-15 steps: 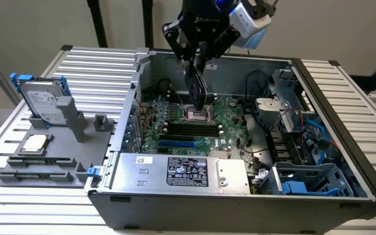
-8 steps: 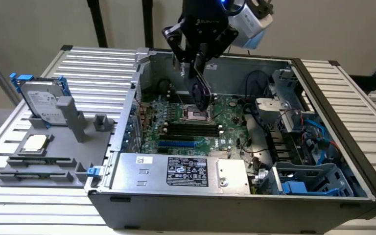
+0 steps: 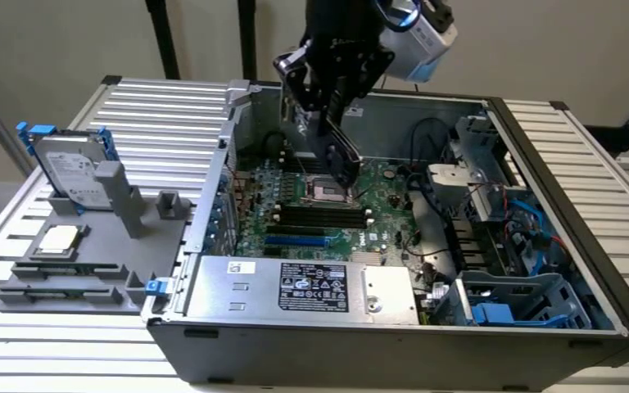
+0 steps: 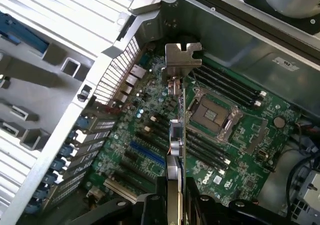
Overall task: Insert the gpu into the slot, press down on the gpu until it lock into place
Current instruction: 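Insert the gpu into the slot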
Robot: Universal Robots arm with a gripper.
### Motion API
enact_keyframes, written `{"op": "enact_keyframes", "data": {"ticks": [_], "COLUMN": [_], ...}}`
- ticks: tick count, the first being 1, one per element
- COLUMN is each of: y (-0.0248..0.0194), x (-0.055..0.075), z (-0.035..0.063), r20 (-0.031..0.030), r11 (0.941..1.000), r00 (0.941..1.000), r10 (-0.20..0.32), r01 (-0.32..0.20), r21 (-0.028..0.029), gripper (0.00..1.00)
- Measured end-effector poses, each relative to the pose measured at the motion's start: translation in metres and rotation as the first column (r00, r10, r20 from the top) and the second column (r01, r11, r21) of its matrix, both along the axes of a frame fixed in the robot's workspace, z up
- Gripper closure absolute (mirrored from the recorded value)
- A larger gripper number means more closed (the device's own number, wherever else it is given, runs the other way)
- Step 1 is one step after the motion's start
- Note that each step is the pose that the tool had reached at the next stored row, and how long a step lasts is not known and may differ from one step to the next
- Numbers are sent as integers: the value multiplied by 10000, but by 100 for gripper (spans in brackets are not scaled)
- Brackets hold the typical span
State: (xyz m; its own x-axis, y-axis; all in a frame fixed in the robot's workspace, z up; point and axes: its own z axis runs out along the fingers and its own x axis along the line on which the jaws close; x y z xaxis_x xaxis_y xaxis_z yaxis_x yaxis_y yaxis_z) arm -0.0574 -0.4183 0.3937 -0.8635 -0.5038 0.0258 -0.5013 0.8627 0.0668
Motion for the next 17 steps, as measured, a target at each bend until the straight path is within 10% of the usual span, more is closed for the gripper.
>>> {"op": "enact_keyframes", "data": {"ticks": [9, 17], "y": [0, 0], "x": [0, 0], "z": [-73, -142], "r20": [136, 221], "r11": [9867, 9525], "r00": [9866, 9522], "r10": [1627, 3046], "r01": [-1627, -3046], "r21": [-11, -32], "gripper": [74, 74]}}
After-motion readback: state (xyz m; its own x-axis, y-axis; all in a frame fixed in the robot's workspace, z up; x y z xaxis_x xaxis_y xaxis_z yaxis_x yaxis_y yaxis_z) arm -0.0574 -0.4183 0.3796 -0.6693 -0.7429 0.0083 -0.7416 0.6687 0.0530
